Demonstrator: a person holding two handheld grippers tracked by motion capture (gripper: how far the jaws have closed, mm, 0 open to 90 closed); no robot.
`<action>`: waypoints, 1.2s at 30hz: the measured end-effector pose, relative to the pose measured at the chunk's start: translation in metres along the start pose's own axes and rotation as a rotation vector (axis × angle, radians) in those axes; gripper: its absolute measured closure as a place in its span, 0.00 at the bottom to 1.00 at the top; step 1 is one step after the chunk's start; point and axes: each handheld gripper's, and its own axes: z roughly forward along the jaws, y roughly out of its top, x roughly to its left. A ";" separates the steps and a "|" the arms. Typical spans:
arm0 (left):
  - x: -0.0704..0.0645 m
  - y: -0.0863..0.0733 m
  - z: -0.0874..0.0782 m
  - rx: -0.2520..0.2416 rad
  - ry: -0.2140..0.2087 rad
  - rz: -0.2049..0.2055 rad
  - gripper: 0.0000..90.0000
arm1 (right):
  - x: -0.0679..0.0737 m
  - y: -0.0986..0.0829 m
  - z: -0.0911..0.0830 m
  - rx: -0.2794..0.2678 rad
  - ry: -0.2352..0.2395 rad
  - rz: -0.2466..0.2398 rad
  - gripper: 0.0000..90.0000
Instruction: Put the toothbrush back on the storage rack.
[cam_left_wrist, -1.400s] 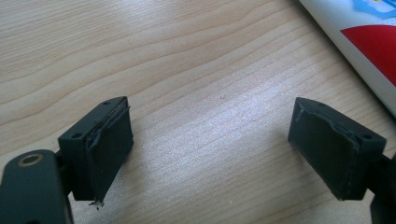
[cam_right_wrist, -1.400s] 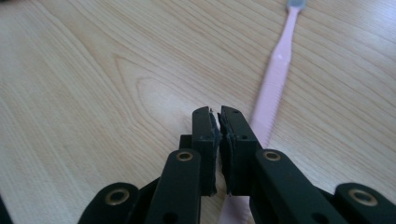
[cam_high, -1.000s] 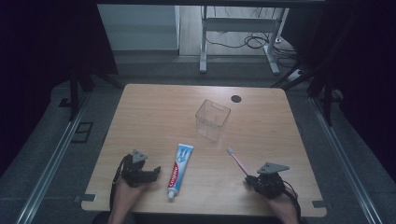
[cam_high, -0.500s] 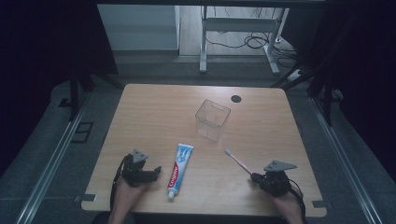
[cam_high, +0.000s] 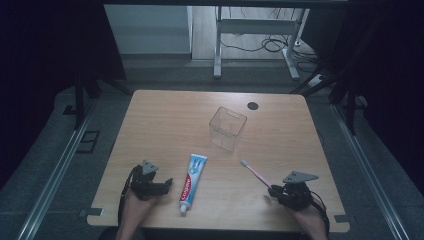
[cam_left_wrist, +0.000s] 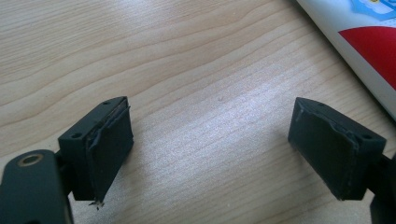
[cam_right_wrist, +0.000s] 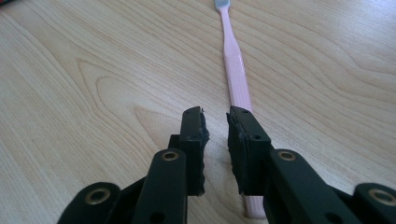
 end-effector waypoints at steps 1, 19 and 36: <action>0.000 0.000 0.000 0.000 0.000 0.000 0.15 | 0.000 0.001 -0.001 0.005 0.003 0.003 0.81; 0.000 0.000 0.000 0.000 0.000 0.000 0.15 | -0.018 0.020 0.001 0.159 -0.011 0.007 0.78; 0.000 0.000 0.000 0.000 0.000 0.001 0.15 | -0.017 0.053 0.020 0.309 0.009 -0.070 0.80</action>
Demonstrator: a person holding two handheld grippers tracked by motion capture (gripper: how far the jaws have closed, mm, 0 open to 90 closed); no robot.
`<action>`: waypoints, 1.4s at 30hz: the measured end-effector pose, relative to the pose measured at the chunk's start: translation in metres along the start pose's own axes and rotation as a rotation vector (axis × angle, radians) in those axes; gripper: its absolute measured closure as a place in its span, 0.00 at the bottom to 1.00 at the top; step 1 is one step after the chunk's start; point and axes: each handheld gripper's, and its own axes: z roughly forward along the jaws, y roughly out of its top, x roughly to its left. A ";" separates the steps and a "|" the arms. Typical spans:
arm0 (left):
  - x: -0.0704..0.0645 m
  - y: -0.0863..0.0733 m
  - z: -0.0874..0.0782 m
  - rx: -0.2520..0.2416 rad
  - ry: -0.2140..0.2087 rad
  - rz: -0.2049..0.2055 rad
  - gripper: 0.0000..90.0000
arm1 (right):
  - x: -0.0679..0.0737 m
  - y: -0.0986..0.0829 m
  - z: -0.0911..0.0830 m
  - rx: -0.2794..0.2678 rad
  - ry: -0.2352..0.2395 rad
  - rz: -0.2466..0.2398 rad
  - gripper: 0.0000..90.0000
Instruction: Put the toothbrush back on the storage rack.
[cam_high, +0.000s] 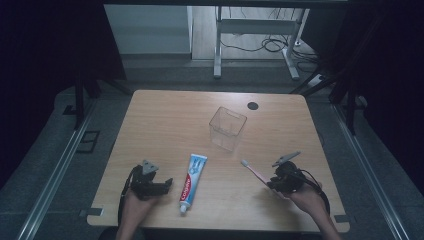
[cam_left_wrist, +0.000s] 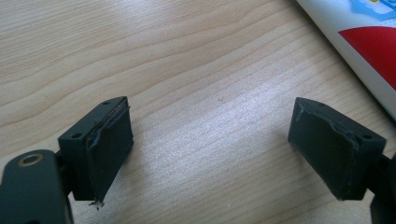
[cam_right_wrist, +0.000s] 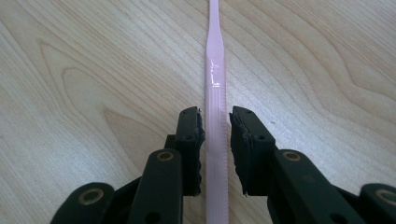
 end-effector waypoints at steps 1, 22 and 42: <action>0.000 0.000 0.000 0.000 0.000 0.000 0.15 | 0.000 0.002 0.001 0.010 0.003 -0.003 0.80; 0.000 0.000 0.000 0.001 0.000 -0.004 0.15 | 0.001 0.037 0.017 0.195 0.003 -0.051 0.84; 0.000 0.000 0.000 0.001 0.000 -0.004 0.15 | 0.004 0.056 0.031 0.309 -0.037 -0.077 0.87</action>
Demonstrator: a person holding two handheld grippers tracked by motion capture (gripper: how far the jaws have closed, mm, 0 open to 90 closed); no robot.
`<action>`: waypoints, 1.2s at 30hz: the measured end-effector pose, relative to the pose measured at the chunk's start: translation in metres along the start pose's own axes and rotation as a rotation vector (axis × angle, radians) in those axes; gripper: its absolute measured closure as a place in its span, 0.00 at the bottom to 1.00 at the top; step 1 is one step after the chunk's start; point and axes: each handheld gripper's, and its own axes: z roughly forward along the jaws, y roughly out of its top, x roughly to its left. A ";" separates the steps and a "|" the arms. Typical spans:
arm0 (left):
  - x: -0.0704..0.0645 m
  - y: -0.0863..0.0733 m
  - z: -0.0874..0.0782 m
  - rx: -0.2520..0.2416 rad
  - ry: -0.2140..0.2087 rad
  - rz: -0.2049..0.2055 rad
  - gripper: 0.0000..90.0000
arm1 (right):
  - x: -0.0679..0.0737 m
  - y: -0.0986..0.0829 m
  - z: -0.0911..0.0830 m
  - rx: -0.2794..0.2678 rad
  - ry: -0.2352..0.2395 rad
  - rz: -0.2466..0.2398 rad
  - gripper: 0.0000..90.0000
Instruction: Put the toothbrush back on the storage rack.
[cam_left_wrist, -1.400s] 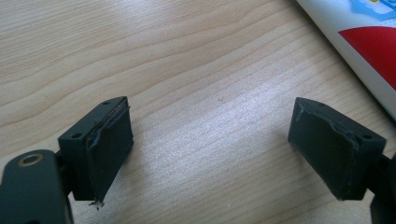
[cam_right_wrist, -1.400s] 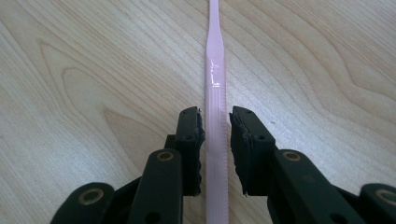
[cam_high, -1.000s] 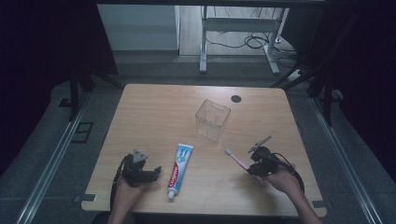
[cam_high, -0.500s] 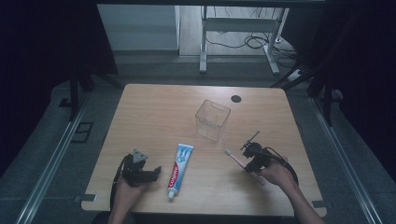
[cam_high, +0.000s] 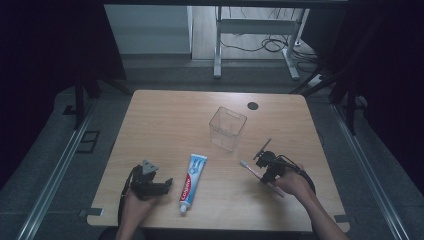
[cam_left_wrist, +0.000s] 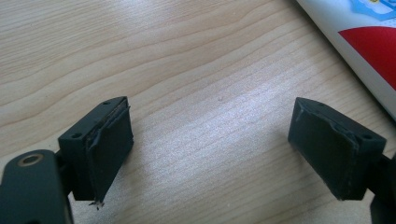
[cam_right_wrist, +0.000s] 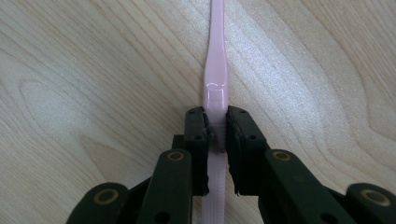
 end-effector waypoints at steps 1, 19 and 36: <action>0.000 0.000 0.000 0.000 0.000 0.000 0.15 | 0.000 0.000 -0.001 -0.007 0.001 0.002 0.87; 0.000 0.000 0.000 -0.001 0.001 -0.001 0.15 | -0.008 -0.010 -0.038 -0.127 0.032 0.028 0.87; 0.000 0.000 0.000 0.000 0.001 0.000 0.15 | -0.007 -0.010 -0.058 -0.191 0.055 0.015 0.87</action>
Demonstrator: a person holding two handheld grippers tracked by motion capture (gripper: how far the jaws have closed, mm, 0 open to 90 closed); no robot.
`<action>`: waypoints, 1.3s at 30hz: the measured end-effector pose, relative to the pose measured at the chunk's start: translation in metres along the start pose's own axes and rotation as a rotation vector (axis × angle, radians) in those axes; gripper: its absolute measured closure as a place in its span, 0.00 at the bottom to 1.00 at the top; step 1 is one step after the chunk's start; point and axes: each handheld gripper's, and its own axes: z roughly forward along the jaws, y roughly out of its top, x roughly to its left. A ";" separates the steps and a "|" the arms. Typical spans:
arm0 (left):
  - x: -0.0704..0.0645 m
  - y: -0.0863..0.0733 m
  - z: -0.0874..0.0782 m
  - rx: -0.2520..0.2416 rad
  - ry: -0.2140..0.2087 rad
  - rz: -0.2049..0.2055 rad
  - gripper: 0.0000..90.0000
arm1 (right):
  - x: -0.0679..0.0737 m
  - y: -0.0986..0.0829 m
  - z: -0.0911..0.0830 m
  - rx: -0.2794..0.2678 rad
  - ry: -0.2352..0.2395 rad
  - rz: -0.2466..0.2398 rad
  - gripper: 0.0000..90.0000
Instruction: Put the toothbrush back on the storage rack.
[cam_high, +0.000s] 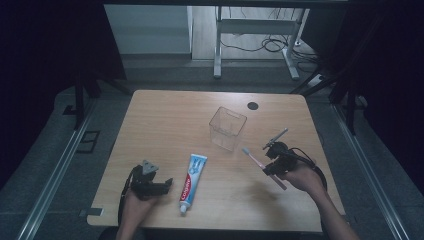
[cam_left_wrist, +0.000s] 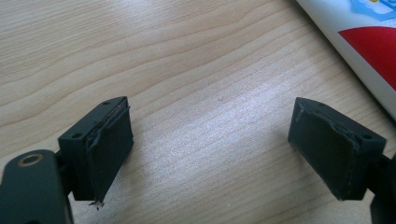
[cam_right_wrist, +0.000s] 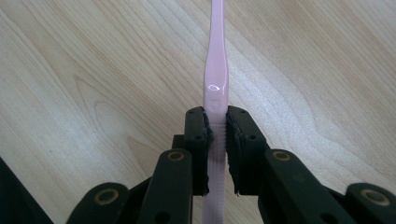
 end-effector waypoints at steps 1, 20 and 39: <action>0.000 0.000 0.000 0.000 0.000 0.000 0.15 | 0.000 0.000 -0.001 -0.007 0.002 -0.001 0.87; 0.000 0.000 0.000 -0.004 0.001 -0.004 0.15 | 0.004 0.014 -0.014 -0.067 -0.010 -0.015 0.87; 0.000 0.000 0.000 -0.004 0.001 -0.002 0.15 | 0.011 0.025 -0.010 -0.084 -0.018 -0.039 0.87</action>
